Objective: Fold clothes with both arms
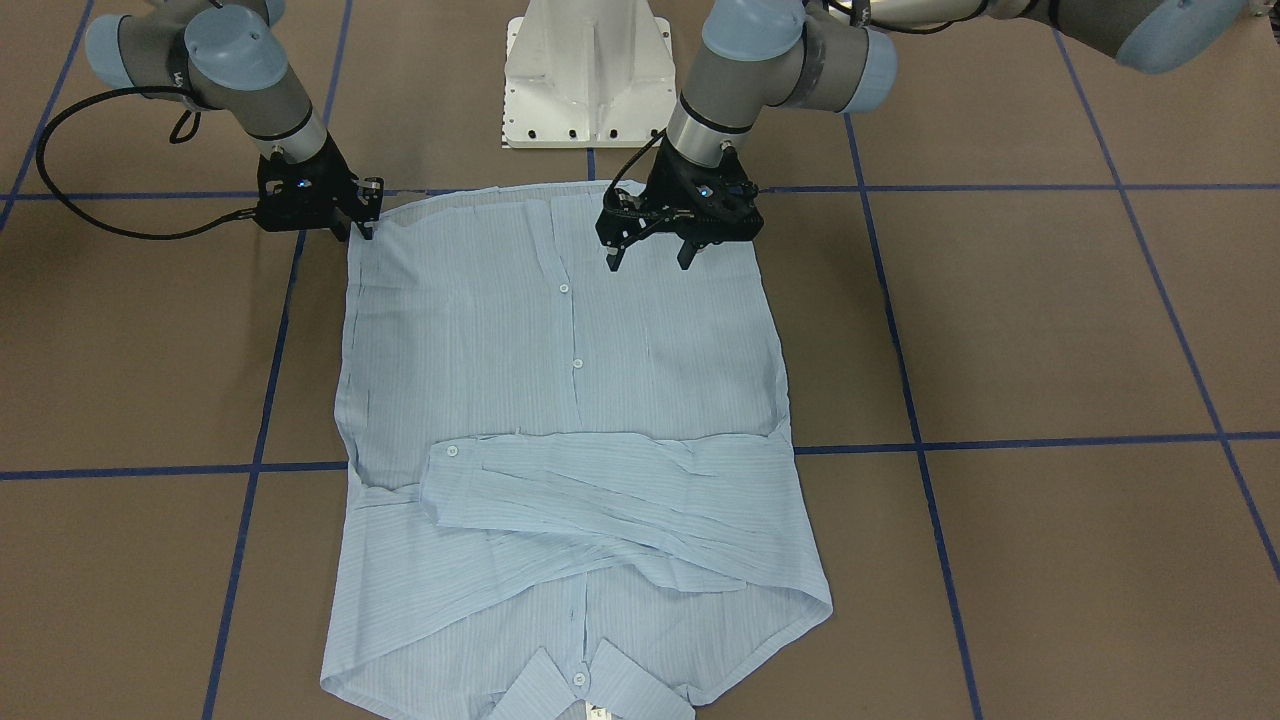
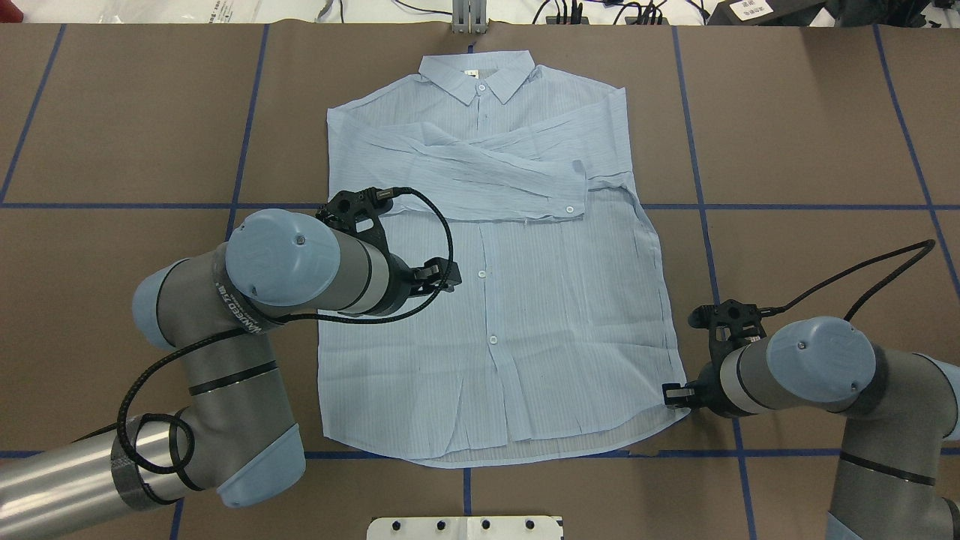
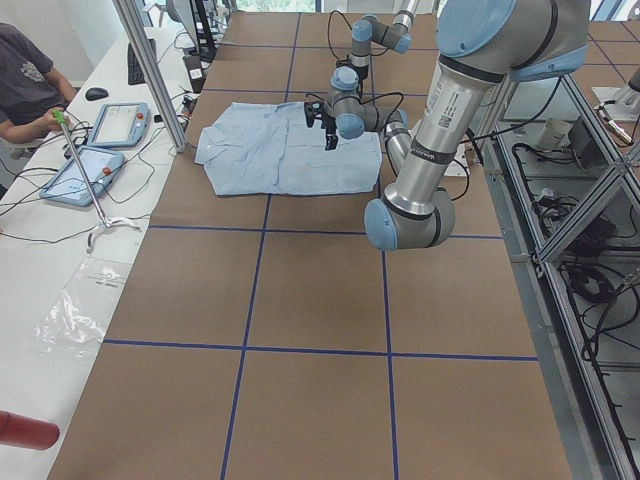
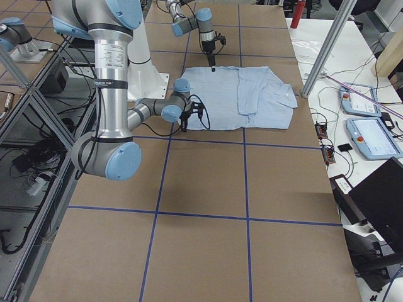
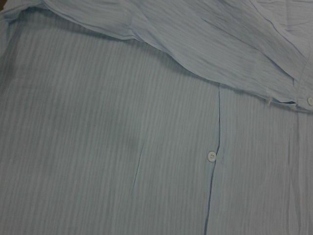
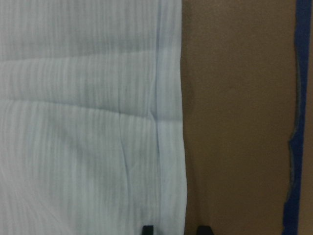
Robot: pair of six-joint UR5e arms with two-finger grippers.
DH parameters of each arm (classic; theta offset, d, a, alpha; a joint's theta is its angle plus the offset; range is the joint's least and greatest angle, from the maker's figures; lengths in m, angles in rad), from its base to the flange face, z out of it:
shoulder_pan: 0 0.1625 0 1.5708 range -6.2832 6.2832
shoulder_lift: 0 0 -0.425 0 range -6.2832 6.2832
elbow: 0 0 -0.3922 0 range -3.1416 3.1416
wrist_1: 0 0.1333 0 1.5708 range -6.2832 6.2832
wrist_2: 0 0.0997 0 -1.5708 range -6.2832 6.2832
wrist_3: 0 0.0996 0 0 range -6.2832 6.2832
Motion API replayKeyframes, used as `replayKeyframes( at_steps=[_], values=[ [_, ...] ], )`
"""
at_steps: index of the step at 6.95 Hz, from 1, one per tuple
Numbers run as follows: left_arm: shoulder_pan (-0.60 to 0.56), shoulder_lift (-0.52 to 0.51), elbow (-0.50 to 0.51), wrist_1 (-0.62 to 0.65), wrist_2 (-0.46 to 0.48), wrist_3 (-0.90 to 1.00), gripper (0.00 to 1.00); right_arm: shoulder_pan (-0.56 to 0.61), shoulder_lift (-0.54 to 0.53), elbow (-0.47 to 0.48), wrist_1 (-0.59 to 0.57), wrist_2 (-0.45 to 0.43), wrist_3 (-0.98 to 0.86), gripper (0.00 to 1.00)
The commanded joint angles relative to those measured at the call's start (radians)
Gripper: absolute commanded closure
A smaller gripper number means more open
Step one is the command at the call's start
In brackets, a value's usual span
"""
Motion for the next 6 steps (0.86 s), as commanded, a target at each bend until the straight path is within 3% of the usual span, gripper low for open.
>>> replayKeyframes(
  at_steps=[1, 3, 5, 6],
  values=[
    [0.0, 0.0, 0.002, 0.0, 0.001, 0.0, 0.0, -0.001, -0.003, -0.001, 0.0, -0.001, -0.001, 0.58],
    [0.0, -0.001, 0.001, 0.0, 0.001, 0.0, 0.0, -0.002, -0.003, -0.004, 0.0, 0.001, -0.001, 0.58],
    [0.0, -0.001, 0.001, 0.0, 0.001, 0.0, 0.0, -0.001, -0.004, -0.001, 0.0, -0.008, 0.001, 1.0],
    [0.0, 0.0, 0.002, 0.0, 0.001, 0.0, 0.0, 0.001, -0.001, 0.005, 0.0, -0.01, 0.001, 1.0]
  ],
)
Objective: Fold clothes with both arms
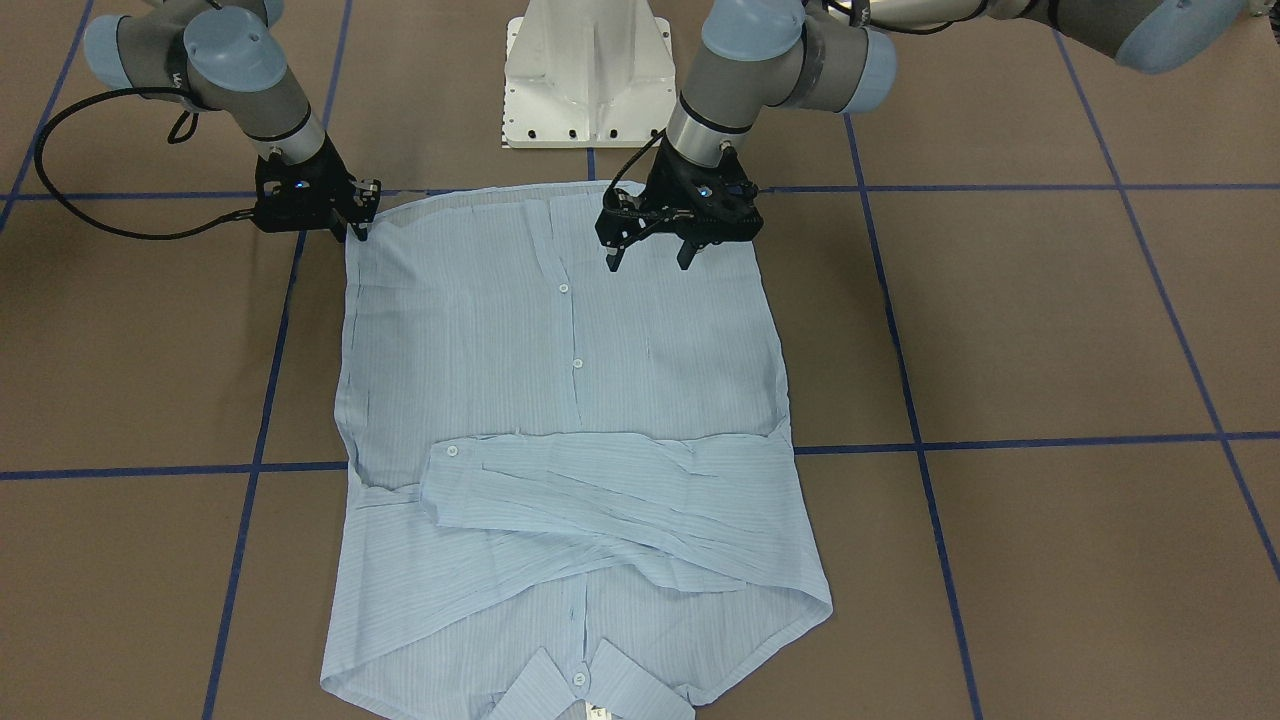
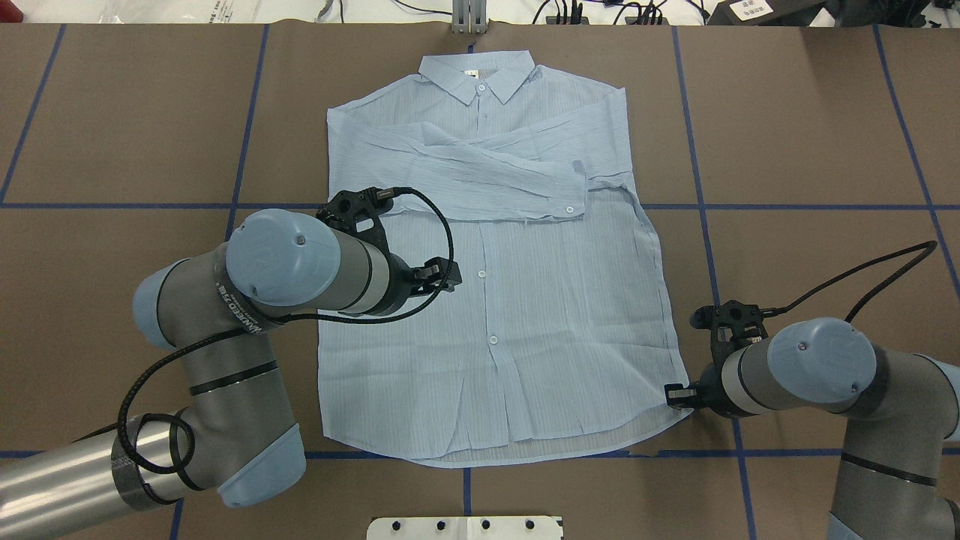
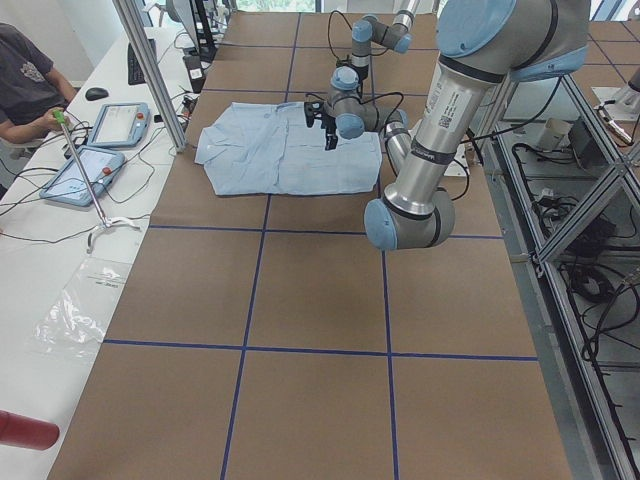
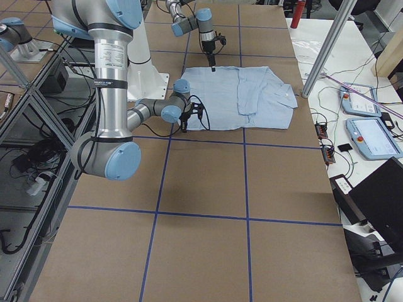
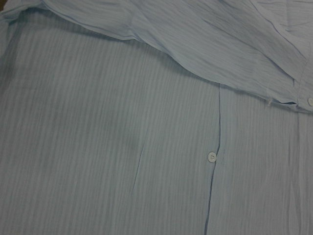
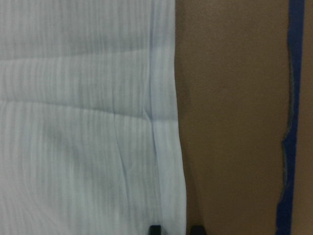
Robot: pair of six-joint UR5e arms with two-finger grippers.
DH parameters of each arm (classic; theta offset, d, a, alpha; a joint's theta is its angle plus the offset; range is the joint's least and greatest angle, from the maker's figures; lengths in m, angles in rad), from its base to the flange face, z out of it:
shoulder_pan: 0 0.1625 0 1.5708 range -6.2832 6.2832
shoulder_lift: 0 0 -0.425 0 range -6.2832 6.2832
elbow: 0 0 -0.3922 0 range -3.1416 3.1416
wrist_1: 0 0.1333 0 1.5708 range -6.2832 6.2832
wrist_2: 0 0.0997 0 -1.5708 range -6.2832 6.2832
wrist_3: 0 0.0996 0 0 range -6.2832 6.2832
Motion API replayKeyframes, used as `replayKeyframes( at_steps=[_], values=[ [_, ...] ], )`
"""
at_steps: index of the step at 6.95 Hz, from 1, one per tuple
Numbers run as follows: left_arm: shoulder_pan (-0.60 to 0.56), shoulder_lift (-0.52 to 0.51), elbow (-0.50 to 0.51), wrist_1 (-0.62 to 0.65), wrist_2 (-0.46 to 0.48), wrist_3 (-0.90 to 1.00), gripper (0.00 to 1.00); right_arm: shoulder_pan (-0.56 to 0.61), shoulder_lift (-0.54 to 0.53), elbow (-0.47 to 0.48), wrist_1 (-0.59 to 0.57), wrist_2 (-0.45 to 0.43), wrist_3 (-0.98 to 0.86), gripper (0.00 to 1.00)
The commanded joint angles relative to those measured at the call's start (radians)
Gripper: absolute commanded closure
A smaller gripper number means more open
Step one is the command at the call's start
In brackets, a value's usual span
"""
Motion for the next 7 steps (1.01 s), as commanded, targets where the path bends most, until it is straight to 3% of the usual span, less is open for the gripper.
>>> replayKeyframes(
  at_steps=[1, 3, 5, 7],
  values=[
    [0.0, 0.006, 0.0, 0.0, 0.0, 0.0, 0.0, 0.004, 0.002, 0.011, 0.0, -0.004, 0.001, 1.0],
    [0.0, 0.015, -0.005, 0.0, 0.0, 0.0, 0.01, 0.008, 0.002, 0.025, 0.002, -0.004, 0.001, 1.0],
    [0.021, 0.132, -0.108, 0.003, -0.002, -0.005, 0.01, 0.013, 0.003, 0.042, 0.005, -0.006, 0.002, 1.0],
    [0.133, 0.196, -0.228, 0.217, 0.008, -0.026, 0.01, 0.013, 0.003, 0.04, 0.008, -0.013, 0.002, 1.0]
  ],
)
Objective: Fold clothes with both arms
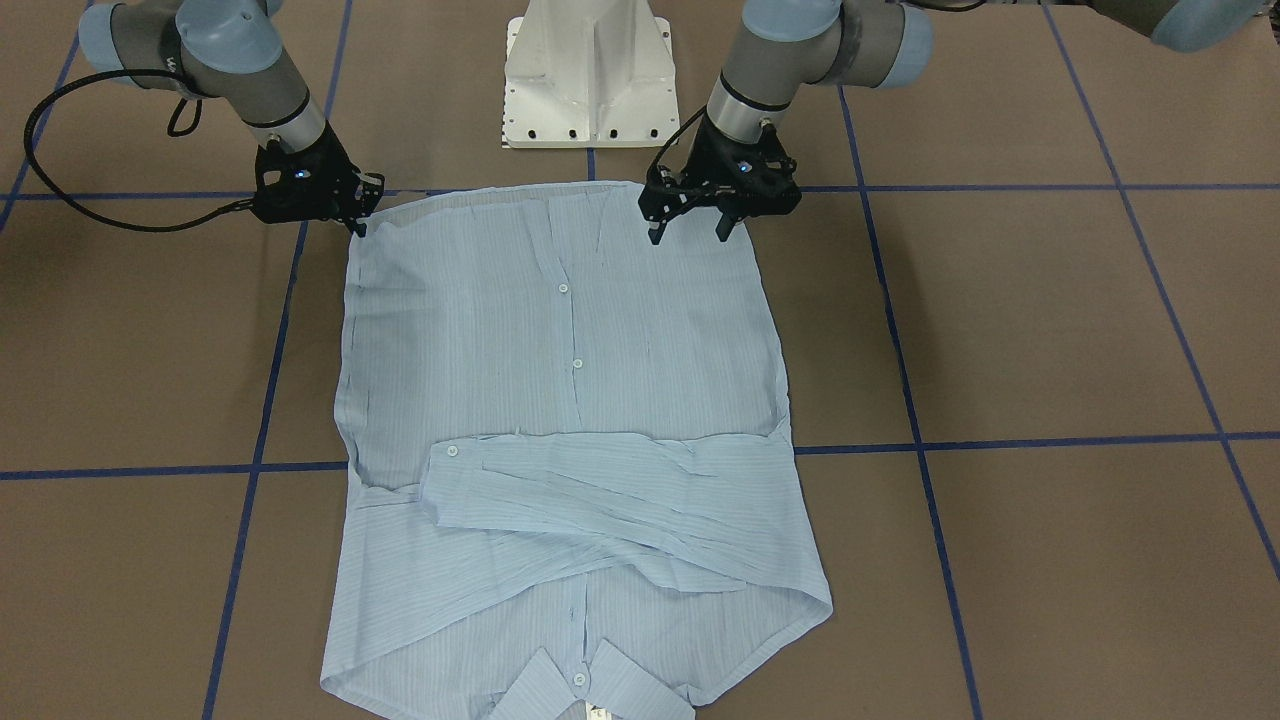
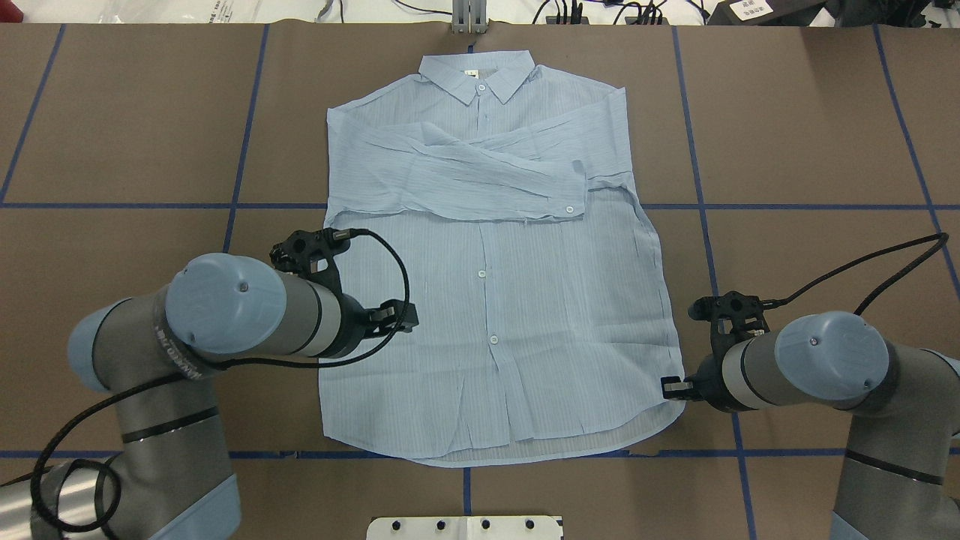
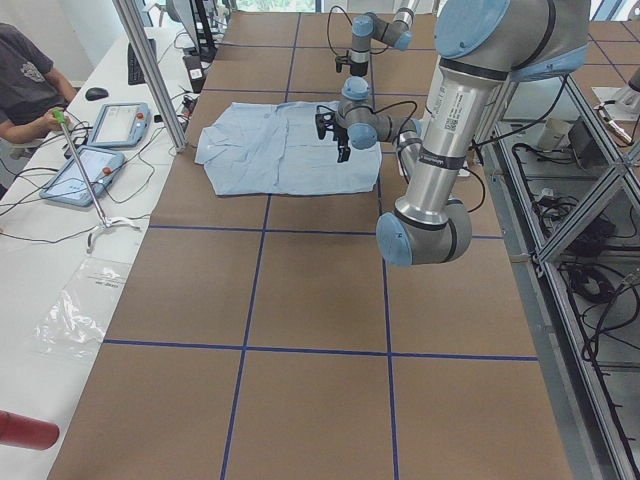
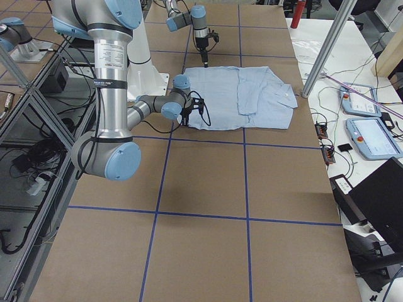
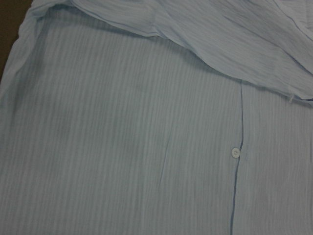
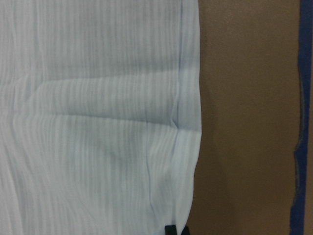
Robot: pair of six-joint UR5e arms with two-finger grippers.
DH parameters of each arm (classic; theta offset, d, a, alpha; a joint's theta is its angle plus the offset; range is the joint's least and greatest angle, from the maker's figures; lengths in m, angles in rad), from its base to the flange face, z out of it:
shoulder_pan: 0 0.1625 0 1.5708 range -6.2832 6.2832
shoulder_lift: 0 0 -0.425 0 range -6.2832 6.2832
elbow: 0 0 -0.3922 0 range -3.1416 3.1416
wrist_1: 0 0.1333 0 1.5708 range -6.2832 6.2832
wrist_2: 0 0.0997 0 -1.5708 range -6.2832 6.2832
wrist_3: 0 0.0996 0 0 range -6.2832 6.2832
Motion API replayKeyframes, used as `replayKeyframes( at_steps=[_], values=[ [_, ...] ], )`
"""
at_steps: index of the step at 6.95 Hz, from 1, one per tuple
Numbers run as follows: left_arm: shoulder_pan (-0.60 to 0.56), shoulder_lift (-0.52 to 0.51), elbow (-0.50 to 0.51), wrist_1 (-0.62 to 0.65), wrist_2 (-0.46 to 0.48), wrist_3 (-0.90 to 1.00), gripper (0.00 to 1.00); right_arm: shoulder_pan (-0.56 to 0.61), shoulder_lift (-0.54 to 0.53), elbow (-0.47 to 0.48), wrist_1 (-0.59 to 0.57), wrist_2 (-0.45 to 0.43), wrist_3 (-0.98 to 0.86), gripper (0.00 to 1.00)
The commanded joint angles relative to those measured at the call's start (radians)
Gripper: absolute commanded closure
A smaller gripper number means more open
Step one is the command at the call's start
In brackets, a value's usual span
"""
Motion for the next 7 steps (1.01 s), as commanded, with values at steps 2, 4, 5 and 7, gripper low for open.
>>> replayKeyframes(
  at_steps=[2, 4, 5, 7],
  values=[
    [0.177, 0.036, 0.004, 0.146, 0.072, -0.071, 0.03, 0.005, 0.002, 0.001, 0.006, -0.005, 0.0, 1.0],
    [0.177, 0.031, 0.041, 0.143, 0.08, -0.065, 0.07, 0.017, 0.023, 0.001, 0.006, -0.002, 0.0, 1.0],
    [0.169, 0.033, 0.041, 0.143, 0.085, -0.063, 0.08, 0.022, 0.023, 0.001, 0.006, 0.001, 0.0, 1.0],
    [0.155, 0.037, 0.038, 0.144, 0.095, -0.063, 0.14, 0.027, 0.023, -0.002, 0.006, 0.004, 0.0, 1.0]
  ],
)
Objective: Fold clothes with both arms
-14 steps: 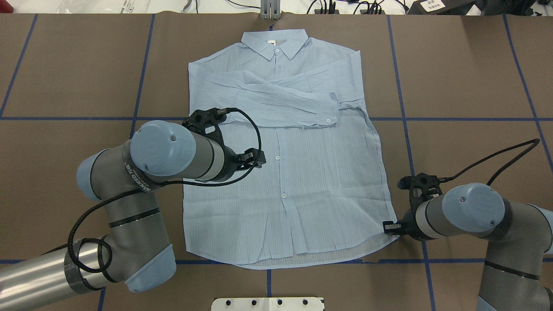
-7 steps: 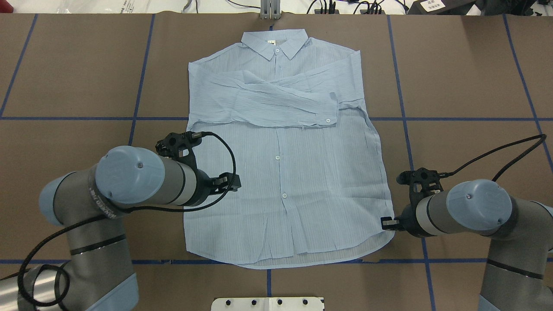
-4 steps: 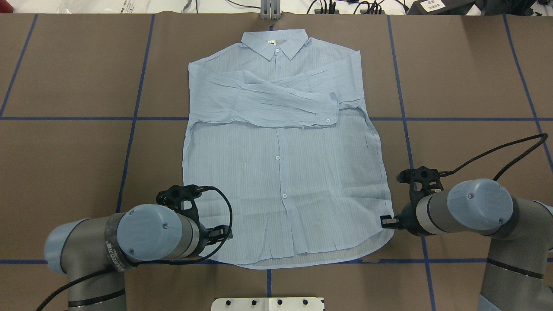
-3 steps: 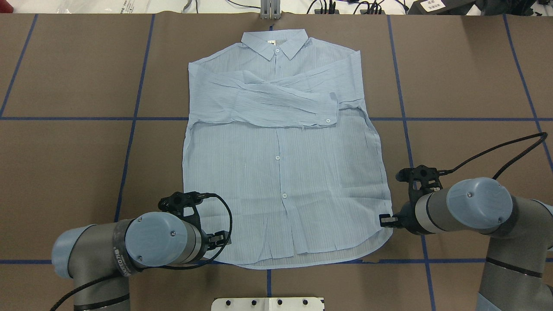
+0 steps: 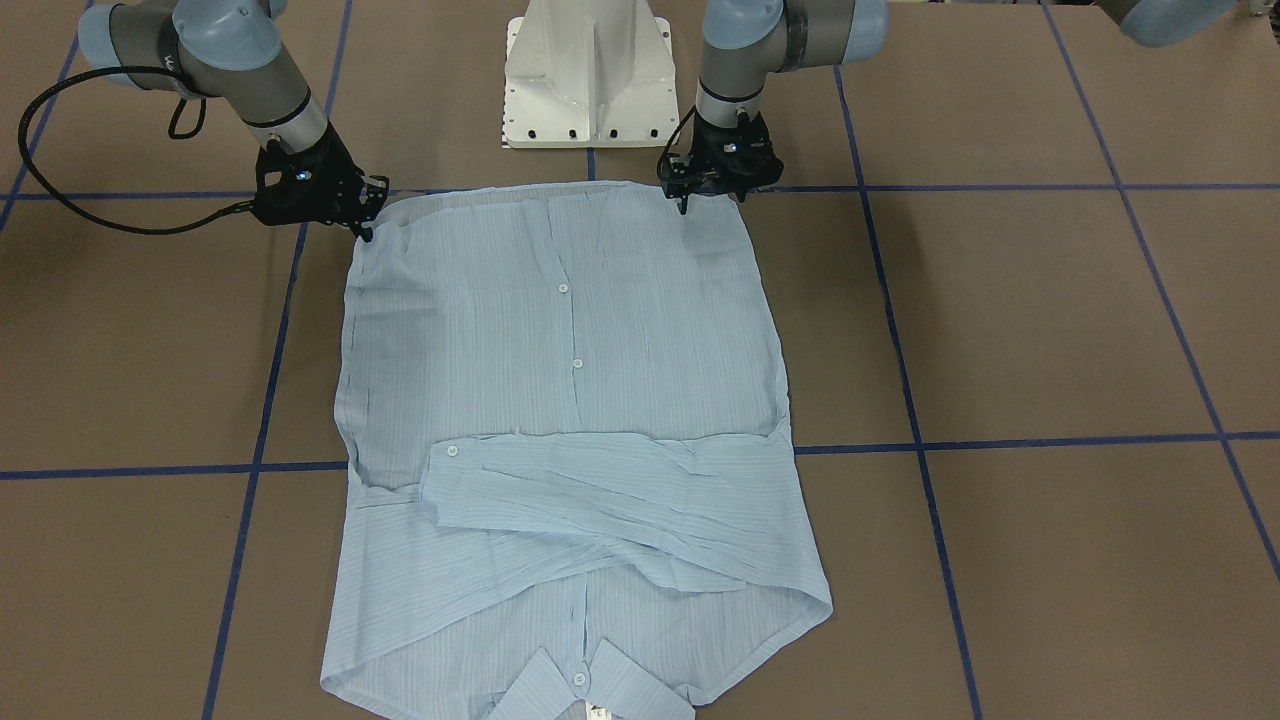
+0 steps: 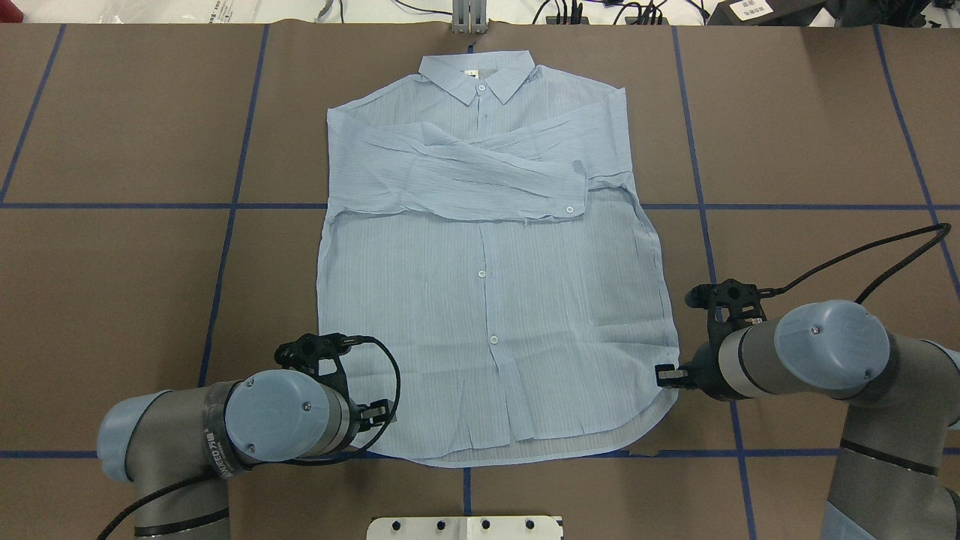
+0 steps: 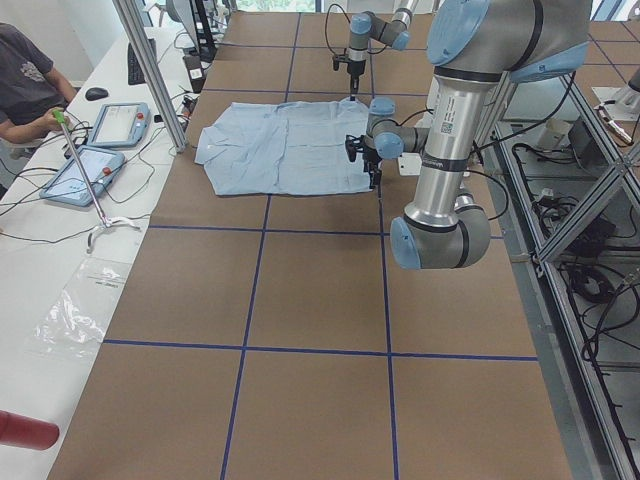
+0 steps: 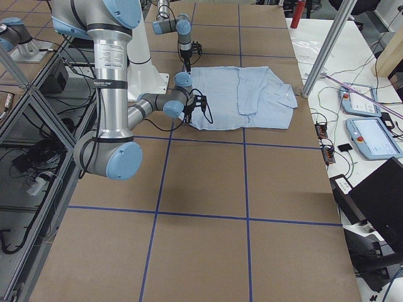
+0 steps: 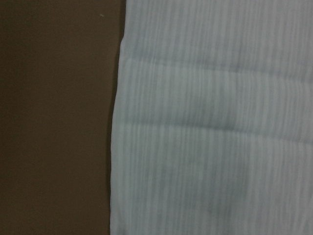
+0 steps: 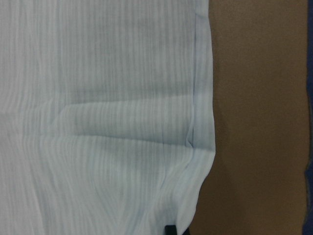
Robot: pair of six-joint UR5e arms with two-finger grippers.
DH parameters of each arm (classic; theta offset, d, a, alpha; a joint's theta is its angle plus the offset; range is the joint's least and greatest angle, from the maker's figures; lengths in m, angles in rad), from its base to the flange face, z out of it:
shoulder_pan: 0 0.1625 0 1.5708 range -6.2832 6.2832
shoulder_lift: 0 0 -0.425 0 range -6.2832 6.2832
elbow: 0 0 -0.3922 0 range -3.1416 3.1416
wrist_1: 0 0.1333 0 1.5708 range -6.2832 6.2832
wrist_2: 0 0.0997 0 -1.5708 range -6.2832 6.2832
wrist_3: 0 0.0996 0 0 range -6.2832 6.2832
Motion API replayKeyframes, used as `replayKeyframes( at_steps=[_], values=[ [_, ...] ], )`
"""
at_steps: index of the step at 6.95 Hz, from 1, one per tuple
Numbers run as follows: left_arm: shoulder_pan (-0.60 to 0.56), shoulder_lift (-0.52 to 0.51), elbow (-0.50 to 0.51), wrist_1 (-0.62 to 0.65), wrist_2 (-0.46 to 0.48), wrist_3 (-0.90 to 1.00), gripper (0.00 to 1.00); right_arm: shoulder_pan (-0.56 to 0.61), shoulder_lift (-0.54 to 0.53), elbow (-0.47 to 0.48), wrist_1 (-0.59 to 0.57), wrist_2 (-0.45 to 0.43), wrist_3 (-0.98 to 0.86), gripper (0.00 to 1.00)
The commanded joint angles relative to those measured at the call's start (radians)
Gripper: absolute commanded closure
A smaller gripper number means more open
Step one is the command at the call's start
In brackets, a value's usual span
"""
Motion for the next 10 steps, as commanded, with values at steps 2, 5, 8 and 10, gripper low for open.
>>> replayKeyframes(
  at_steps=[2, 5, 8, 10],
  values=[
    [-0.01, 0.025, -0.001, 0.001, 0.007, 0.001, 0.28, 0.001, 0.001, -0.002, 0.0, 0.002, 0.0, 1.0],
    [-0.01, 0.027, -0.006, 0.001, 0.005, -0.001, 0.35, 0.001, 0.001, -0.002, 0.0, -0.002, 0.0, 1.0],
    [-0.008, 0.028, -0.007, 0.002, 0.005, 0.001, 0.51, 0.003, 0.001, -0.002, 0.0, -0.003, 0.0, 1.0],
    [-0.008, 0.028, -0.012, 0.004, 0.004, 0.001, 0.69, 0.003, 0.001, -0.003, 0.0, -0.005, 0.0, 1.0]
  ],
)
